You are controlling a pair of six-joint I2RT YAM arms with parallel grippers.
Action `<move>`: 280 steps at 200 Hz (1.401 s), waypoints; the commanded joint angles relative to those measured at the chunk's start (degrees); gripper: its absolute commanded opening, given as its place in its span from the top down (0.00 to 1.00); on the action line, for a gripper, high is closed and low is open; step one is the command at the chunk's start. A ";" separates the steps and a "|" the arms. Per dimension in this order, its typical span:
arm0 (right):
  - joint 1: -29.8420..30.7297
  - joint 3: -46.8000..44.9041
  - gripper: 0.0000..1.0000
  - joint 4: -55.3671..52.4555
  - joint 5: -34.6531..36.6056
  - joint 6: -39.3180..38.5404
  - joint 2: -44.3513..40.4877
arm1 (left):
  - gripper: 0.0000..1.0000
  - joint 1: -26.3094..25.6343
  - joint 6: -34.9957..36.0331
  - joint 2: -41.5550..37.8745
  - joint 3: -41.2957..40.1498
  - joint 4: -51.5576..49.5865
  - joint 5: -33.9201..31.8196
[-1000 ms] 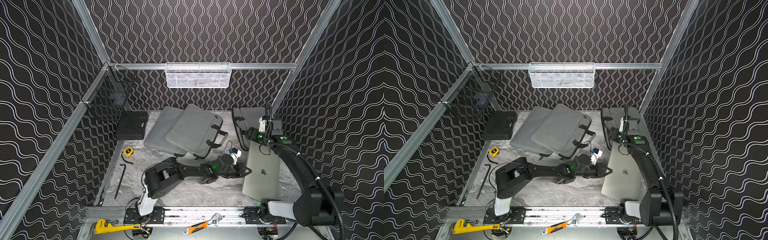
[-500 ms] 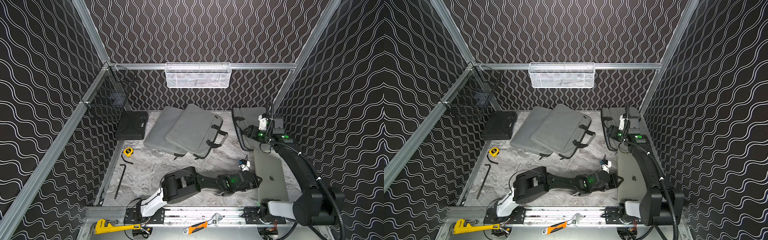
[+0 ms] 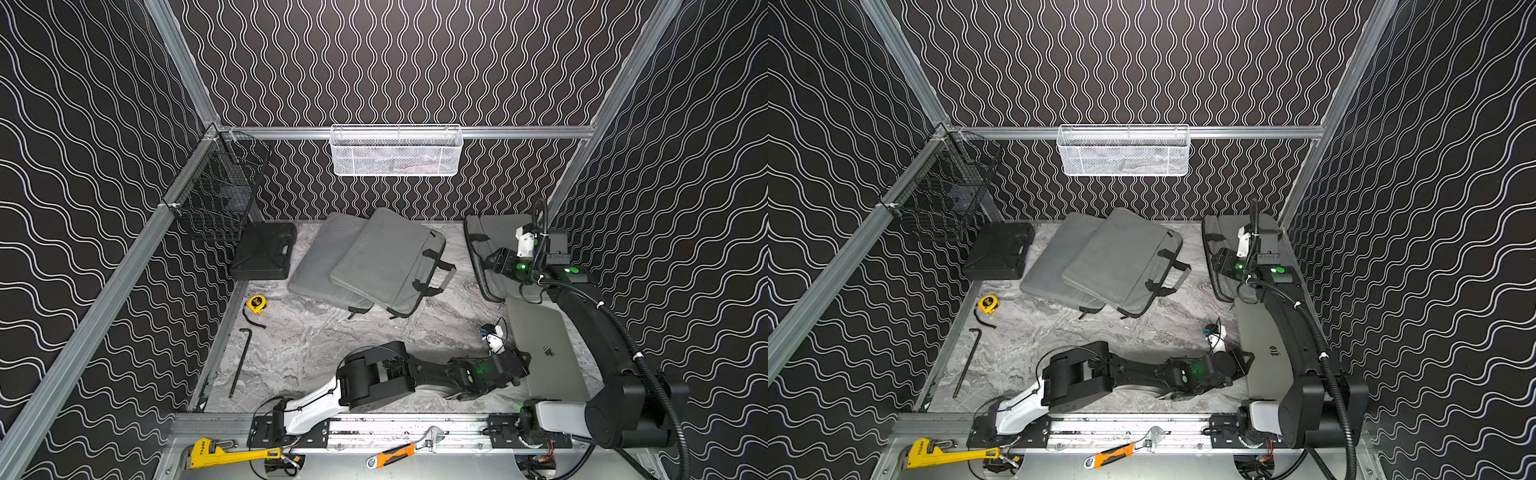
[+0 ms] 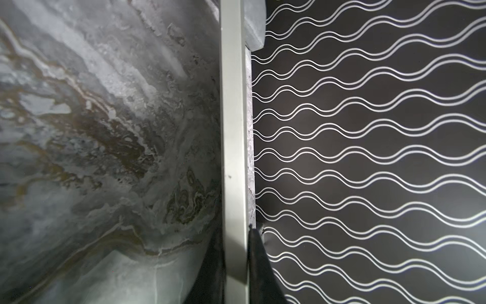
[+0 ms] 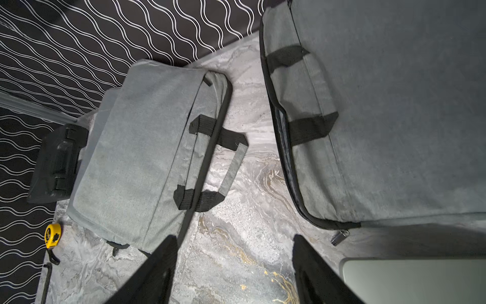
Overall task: Open the zippered laptop bag and take out the laptop
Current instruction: Place the laptop at the corner of the board.
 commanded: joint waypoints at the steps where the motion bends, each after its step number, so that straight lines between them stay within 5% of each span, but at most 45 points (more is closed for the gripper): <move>1: 0.08 0.15 0.30 -0.10 0.55 -0.75 -1.23 | 1.00 -0.42 -2.86 1.43 -0.07 5.78 -3.83; 148: 0.07 -1.11 0.29 2.95 3.39 0.02 -2.13 | 1.00 -0.22 -1.84 9.25 6.52 4.87 -1.94; 239: 0.06 0.72 0.29 2.63 9.40 -0.91 -0.97 | 0.41 0.99 1.87 4.98 1.03 1.22 0.67; 280: 0.06 1.64 0.29 2.85 10.14 -0.92 0.29 | 0.38 2.69 7.66 -1.64 -5.73 -1.16 0.82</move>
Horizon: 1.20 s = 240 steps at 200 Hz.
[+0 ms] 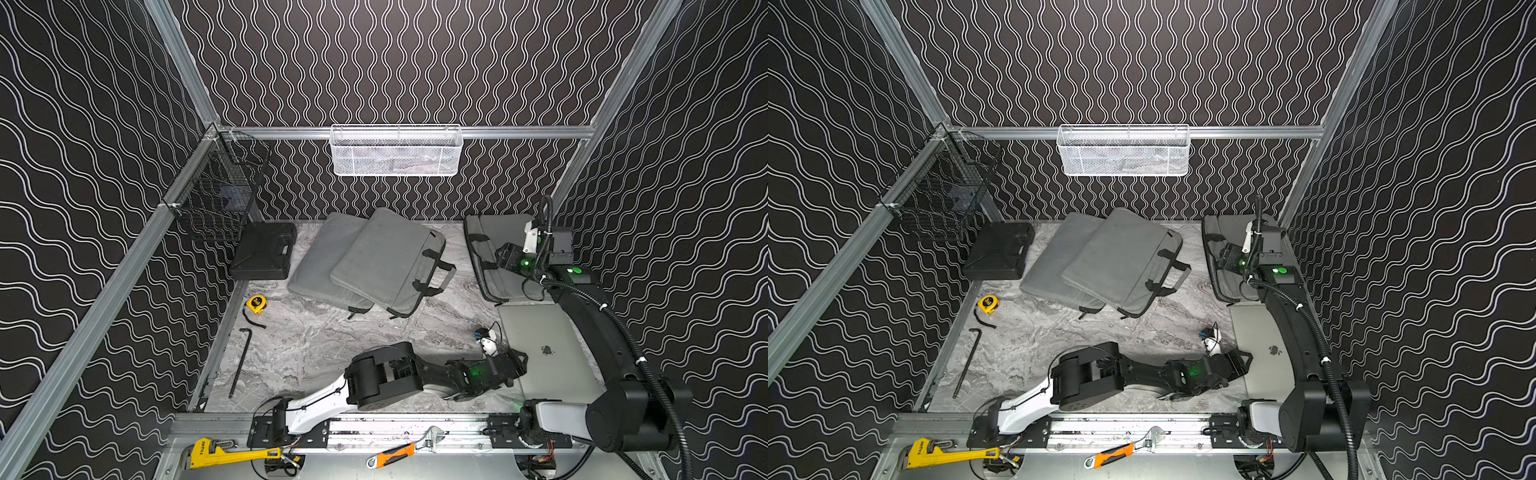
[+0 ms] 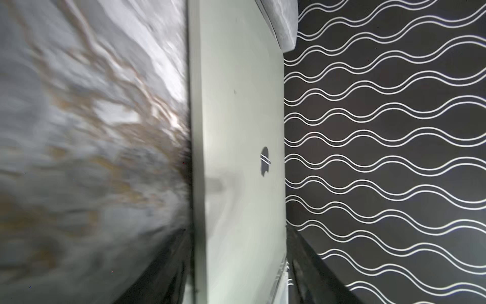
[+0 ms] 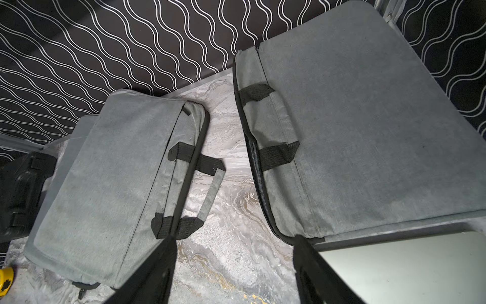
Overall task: Open the zippered laptop bag and take out the laptop
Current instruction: Place the laptop at the corner of the board.
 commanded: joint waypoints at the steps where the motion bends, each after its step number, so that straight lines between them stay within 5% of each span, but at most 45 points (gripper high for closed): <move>1: 0.08 0.49 0.29 0.59 1.47 -0.43 0.57 | 0.38 0.99 6.09 -3.62 -2.56 -2.68 0.00; 93: 1.22 -3.03 0.31 4.64 -1.63 2.65 4.87 | 0.35 6.96 27.18 -24.05 -17.02 -12.33 -6.15; 167: 12.77 -0.88 0.32 8.58 -4.34 7.21 16.55 | 0.26 19.94 36.28 -51.46 -38.28 -26.08 -8.17; 198: 16.28 -1.82 0.33 13.31 -9.88 11.92 21.20 | 0.20 29.06 39.00 -60.28 -45.79 -29.34 -2.48; 240: 21.18 -3.11 0.33 16.81 -13.55 16.43 25.08 | 0.18 41.18 39.92 -59.07 -49.23 -23.09 16.50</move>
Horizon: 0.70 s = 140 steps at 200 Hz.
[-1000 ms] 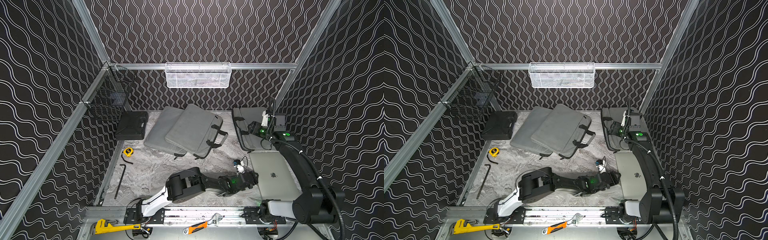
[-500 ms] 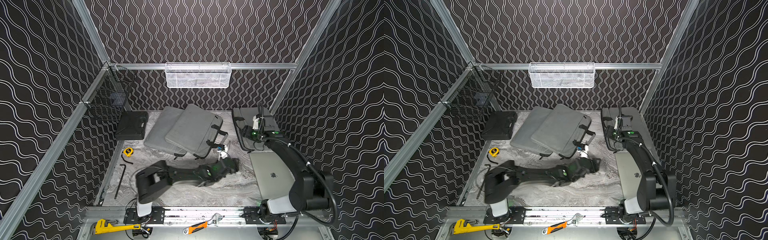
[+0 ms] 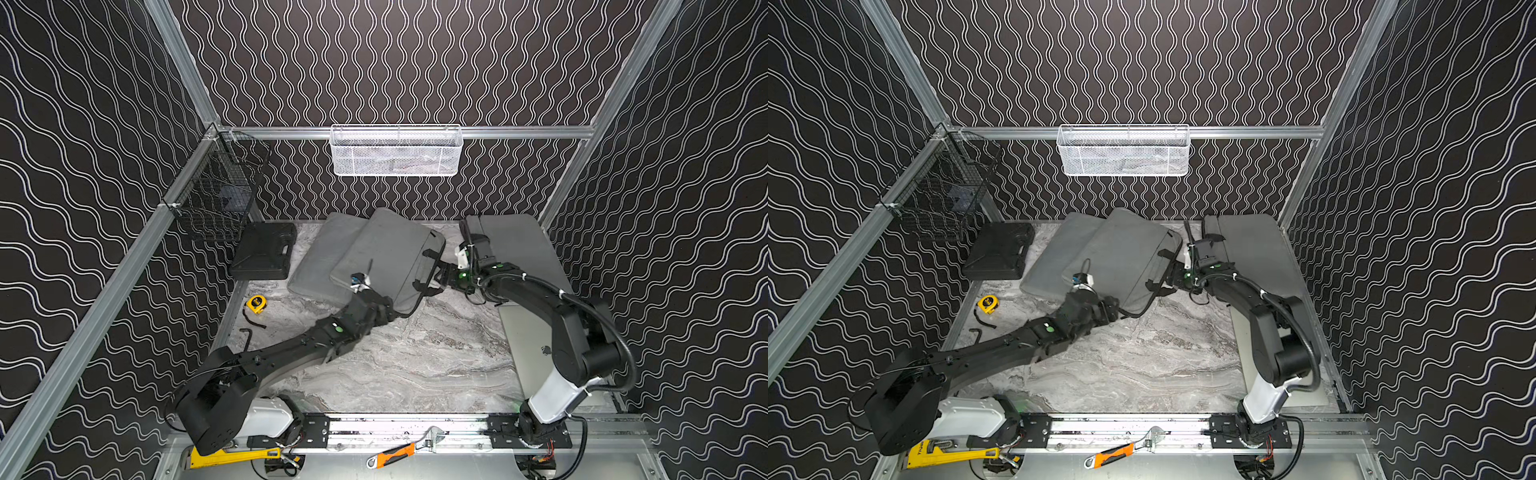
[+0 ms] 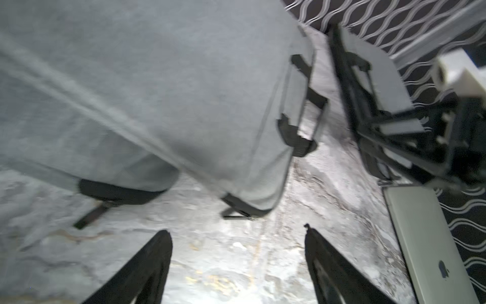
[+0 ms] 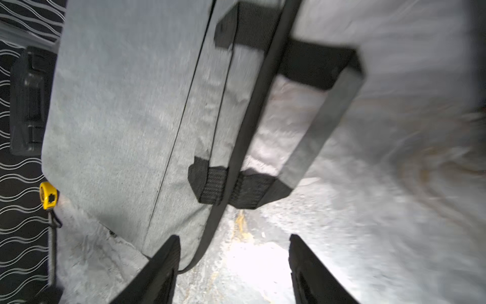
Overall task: Open the zippered laptop bag and take out the laptop
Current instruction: Place the laptop at the corner of the board, then pick up the zippered laptop bag.
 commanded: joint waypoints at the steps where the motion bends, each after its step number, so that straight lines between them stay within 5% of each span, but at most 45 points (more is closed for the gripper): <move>1: 2.39 -1.20 0.33 4.73 -3.33 4.31 0.81 | 0.18 3.70 1.79 1.68 -1.31 5.19 13.22; 46: 5.70 -4.54 0.33 9.31 -6.38 8.47 1.91 | 0.20 12.30 -8.74 15.80 -6.36 30.96 29.47; 113: 5.92 -7.69 0.32 10.79 -6.09 7.62 4.21 | 0.31 12.22 -18.91 32.30 -6.06 52.87 33.03; 140: 5.92 -5.99 0.32 9.94 -5.40 5.26 6.84 | 0.54 11.95 -19.87 35.25 -5.19 56.71 34.96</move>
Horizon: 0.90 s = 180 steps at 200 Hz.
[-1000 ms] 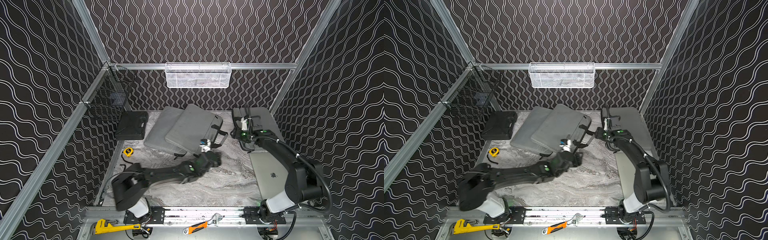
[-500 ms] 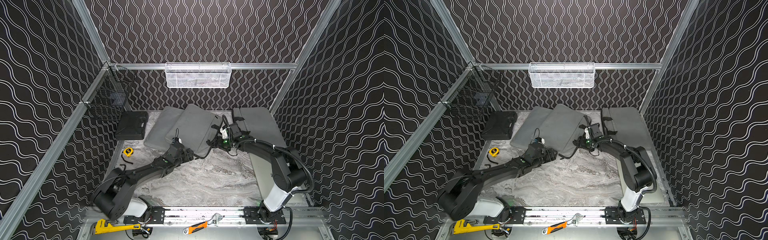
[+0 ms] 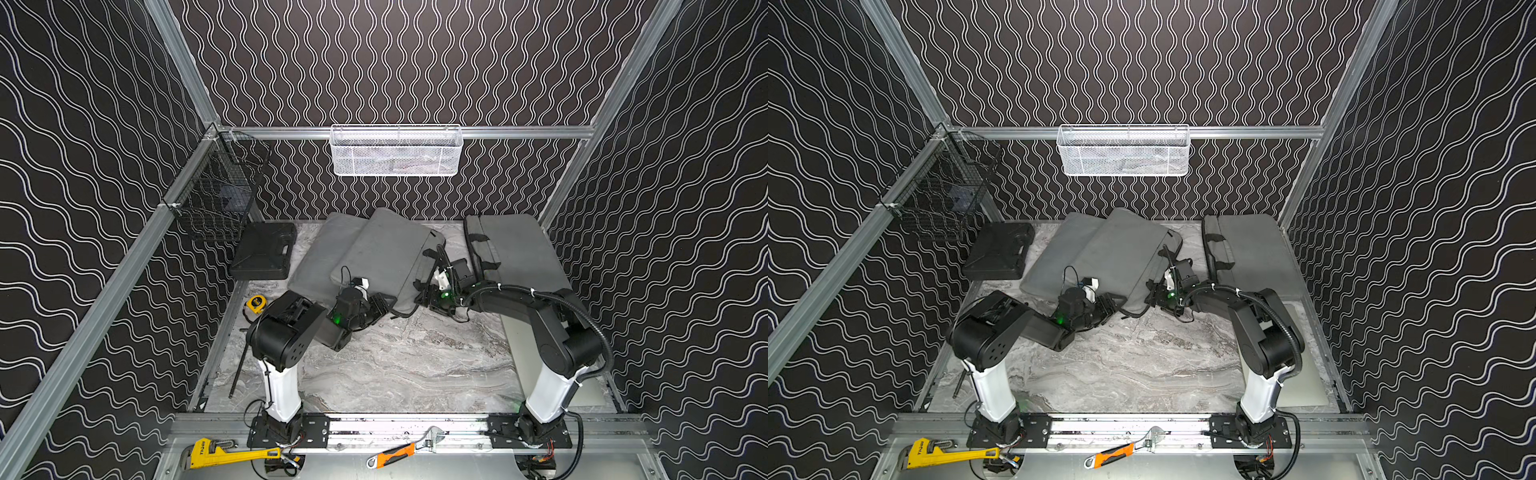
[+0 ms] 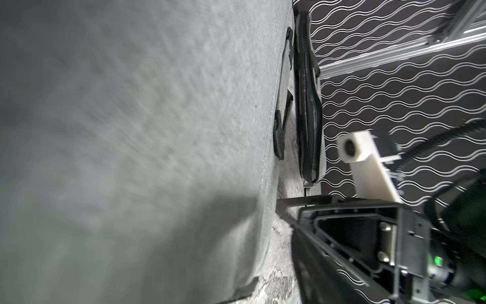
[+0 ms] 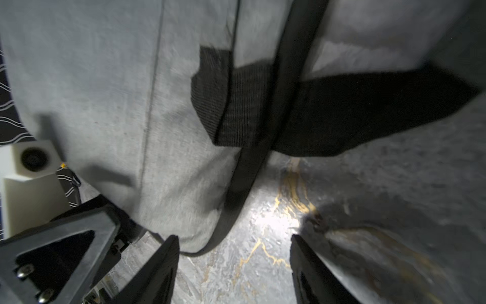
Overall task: Open the zippered laptop bag and take out the laptop
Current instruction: Pick up the zippered laptop bag.
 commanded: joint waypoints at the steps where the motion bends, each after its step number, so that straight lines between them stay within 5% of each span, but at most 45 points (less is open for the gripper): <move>1: 0.02 1.49 0.32 1.21 0.64 -2.49 1.77 | 0.55 -0.11 -2.58 2.18 0.58 3.89 2.09; 19: -0.26 1.02 0.32 2.56 0.88 -3.02 2.35 | 0.84 -0.61 -4.20 2.49 -0.29 9.25 3.42; 40: -1.16 -3.57 0.32 5.86 1.26 -1.64 0.11 | 0.98 -1.18 -4.15 0.71 -2.12 10.79 3.08; 102: -6.18 -17.03 0.25 18.73 -4.67 8.85 -7.78 | 1.00 -2.24 -3.75 -5.58 -4.11 9.94 6.60; 138: -9.56 -20.74 0.25 34.73 -17.07 21.34 -3.24 | 1.00 -3.53 -5.26 -4.09 -5.73 12.80 6.02; 180: -9.66 -21.48 0.27 47.32 -20.42 29.48 1.73 | 1.00 -6.04 -10.43 2.36 -6.91 22.94 5.19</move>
